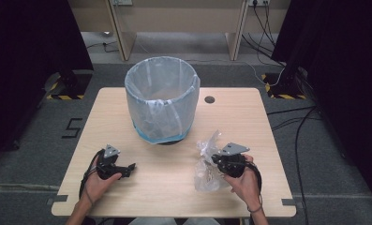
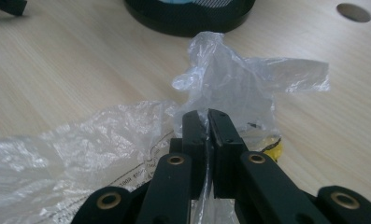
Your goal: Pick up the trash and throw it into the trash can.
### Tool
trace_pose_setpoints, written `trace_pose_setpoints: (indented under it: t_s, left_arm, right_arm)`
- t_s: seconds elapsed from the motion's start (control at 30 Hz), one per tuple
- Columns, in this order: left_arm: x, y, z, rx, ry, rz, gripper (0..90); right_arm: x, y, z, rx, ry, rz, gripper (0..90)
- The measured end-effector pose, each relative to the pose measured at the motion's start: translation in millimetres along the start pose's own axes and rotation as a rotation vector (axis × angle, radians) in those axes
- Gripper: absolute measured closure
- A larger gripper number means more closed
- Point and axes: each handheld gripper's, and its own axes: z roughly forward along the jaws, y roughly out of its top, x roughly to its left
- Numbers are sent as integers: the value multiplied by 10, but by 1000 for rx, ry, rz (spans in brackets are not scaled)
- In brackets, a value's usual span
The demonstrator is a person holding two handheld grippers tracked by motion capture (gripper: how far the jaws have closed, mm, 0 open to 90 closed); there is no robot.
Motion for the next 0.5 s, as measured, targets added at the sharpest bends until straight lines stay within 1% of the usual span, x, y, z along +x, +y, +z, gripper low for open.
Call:
trace_pose_setpoints:
  t_s: [0.03, 0.2, 0.27, 0.33, 0.47, 0.5]
  left_arm:
    - [0, 0, 0, 0, 0, 1, 24]
    - [0, 0, 0, 0, 0, 1, 24]
    - [0, 0, 1, -1, 0, 0, 23]
    - [0, 0, 0, 0, 0, 0, 23]
    - [0, 0, 0, 0, 0, 0, 23]
    - [3, 1, -1, 2, 0, 4, 24]
  right_arm:
    - [-32, 22, -61, -17, -4, 6, 868]
    - [-108, 96, -222, -62, -37, 5, 869]
    - [-138, 122, -275, -83, -37, 3, 868]
    - [-167, 146, -327, -97, -41, 13, 869]
    - [-223, 193, -403, -113, -58, 11, 869]
    - [-259, 243, -453, -128, -64, 9, 869]
